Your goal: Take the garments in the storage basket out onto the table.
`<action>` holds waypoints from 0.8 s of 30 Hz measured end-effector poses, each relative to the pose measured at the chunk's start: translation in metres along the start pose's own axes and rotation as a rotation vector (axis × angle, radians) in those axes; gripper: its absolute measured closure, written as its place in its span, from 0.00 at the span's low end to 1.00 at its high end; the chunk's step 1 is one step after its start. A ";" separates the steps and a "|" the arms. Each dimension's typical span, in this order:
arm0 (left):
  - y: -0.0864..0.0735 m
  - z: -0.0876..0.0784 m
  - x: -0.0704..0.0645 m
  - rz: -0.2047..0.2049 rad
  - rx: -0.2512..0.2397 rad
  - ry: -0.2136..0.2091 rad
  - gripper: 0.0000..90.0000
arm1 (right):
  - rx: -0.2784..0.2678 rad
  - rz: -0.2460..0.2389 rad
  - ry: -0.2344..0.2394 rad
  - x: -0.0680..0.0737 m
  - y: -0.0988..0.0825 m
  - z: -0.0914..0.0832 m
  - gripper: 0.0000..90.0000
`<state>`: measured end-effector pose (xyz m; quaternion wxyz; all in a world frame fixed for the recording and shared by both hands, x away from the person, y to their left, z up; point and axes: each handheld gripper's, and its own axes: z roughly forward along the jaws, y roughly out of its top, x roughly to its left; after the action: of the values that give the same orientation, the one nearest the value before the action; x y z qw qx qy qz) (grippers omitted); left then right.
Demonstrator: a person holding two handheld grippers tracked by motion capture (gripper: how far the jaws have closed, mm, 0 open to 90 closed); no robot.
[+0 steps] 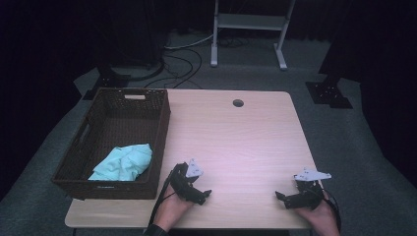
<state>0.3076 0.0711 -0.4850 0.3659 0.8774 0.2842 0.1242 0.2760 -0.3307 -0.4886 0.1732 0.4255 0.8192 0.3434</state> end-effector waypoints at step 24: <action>-0.001 -0.003 0.009 -0.002 -0.023 0.004 0.00 | 0.001 -0.004 0.006 0.000 0.000 0.000 0.00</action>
<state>0.3132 0.0787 -0.4839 0.3756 0.8727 0.2843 0.1288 0.2755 -0.3309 -0.4885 0.1709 0.4231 0.8207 0.3439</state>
